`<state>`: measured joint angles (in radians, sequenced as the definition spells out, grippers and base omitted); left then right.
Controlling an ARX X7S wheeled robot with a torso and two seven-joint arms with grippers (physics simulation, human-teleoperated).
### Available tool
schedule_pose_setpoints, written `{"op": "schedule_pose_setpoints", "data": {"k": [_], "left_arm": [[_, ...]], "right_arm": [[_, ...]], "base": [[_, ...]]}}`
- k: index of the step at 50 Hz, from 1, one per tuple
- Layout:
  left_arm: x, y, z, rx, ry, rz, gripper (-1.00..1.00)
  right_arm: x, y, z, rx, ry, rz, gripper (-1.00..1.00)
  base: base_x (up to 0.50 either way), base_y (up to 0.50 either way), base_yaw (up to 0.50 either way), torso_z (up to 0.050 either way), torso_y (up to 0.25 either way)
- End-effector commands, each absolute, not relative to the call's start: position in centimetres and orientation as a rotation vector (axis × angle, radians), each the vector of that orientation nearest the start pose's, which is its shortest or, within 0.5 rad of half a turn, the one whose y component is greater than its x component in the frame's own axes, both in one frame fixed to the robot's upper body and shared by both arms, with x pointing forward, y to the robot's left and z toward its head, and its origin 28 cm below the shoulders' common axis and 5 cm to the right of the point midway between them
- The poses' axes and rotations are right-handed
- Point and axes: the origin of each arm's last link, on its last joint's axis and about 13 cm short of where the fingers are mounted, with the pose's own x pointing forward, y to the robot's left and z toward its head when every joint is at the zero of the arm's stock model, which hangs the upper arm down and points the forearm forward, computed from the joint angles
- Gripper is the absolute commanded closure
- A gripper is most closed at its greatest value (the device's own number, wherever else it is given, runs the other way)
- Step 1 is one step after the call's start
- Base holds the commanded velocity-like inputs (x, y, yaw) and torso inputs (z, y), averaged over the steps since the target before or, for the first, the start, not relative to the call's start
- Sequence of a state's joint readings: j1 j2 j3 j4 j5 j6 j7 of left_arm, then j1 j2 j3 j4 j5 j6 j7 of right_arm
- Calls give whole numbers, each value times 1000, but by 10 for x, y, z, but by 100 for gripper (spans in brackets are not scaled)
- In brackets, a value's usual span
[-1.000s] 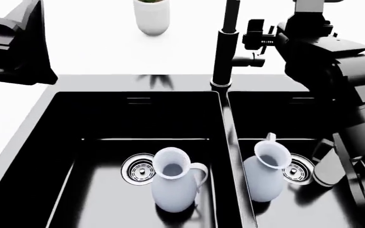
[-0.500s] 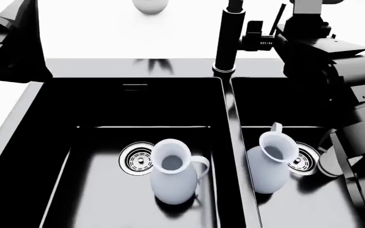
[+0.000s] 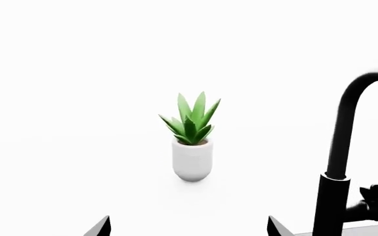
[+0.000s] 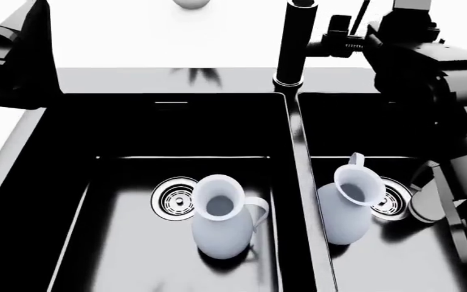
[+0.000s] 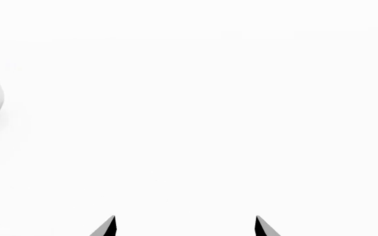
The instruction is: Pick the pitcher and pitcher and place them in the sink. Then turn on the water.
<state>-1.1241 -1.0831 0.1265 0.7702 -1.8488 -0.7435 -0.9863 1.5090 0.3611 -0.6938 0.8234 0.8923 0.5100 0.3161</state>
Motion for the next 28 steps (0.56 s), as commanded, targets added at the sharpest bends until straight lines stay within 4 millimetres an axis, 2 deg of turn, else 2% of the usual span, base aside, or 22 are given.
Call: {"op": "schedule_pose_setpoints", "data": {"k": [1,13,28], "left_arm": [[155,263,337,17,-330,-125,-100],[154,262,337,18,-331,-123,-100],[155,261,335,19,-324,-131,-100]], "right_arm": [[408,-185,290,77,80,-239,-100],[399,-205,292,114,78,-308,-100],[398,-206,291,126,79,-306,-100]], "base": [[0,0,0,0,0],[0,0,0,0,0],[0,0,0,0,0]]}}
